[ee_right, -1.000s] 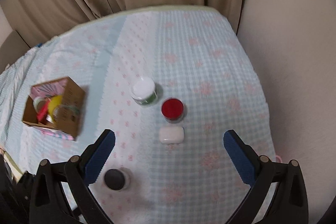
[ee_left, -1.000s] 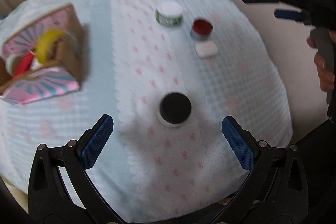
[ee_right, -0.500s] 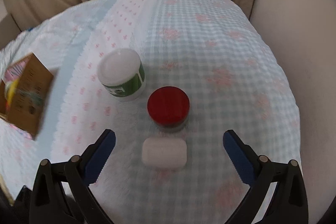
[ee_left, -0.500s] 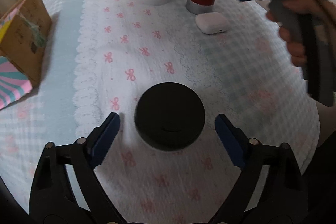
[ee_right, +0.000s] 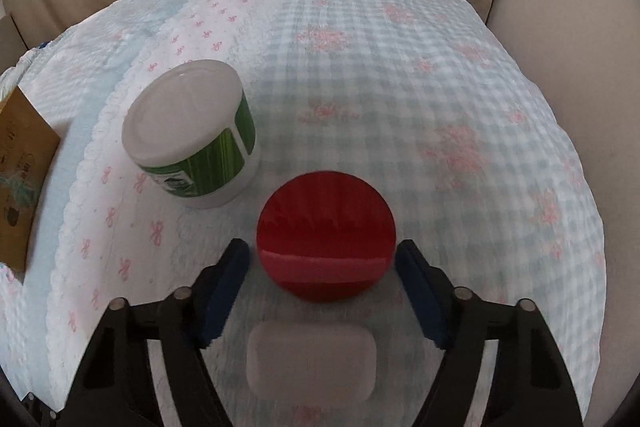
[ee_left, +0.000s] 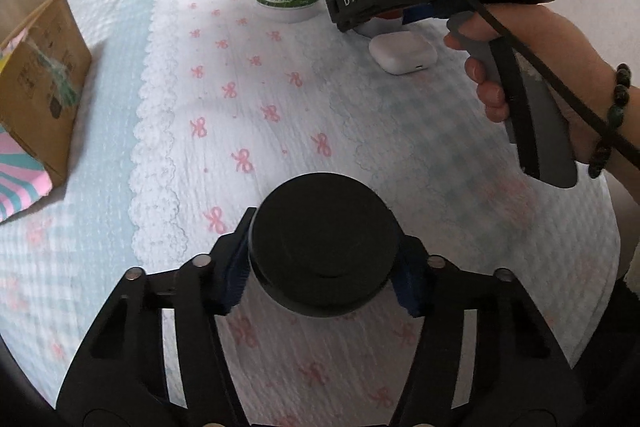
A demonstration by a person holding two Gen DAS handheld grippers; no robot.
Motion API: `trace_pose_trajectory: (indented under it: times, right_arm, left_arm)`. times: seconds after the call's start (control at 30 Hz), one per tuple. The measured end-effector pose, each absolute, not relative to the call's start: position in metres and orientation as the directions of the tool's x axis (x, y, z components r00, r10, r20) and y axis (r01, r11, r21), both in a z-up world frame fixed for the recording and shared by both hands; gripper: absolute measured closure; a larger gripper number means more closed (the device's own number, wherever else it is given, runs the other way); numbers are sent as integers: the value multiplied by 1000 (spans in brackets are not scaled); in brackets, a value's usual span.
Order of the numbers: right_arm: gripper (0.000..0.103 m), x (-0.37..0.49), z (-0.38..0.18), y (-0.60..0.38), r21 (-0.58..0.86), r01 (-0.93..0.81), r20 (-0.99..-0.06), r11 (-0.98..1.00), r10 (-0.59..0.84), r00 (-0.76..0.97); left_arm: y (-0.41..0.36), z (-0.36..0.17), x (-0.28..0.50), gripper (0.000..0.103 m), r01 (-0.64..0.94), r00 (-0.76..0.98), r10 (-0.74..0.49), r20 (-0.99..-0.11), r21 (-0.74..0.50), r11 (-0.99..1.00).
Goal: Organize rigid objects
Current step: 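Grasp the black round jar with left tool while right tool grasps red-lidded jar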
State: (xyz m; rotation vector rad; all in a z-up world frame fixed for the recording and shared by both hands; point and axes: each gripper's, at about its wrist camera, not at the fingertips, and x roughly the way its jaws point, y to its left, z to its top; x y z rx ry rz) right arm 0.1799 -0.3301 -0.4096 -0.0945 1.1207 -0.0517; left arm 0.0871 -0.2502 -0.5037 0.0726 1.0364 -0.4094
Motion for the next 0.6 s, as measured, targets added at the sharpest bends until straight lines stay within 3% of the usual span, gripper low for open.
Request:
trace_pose_trajectory:
  times: [0.1,0.6]
  right_arm:
    - [53,181,-410,-330,-109,9,-891,994,-102,442]
    - [54,173,-388,-329,-86,53,-880,995,-101,465]
  left_arm:
    - [-250,-504,88,49,380,445,-301,-843,-126,916]
    - [-246,-477,78,49,391,462,-323,-826,-137,910]
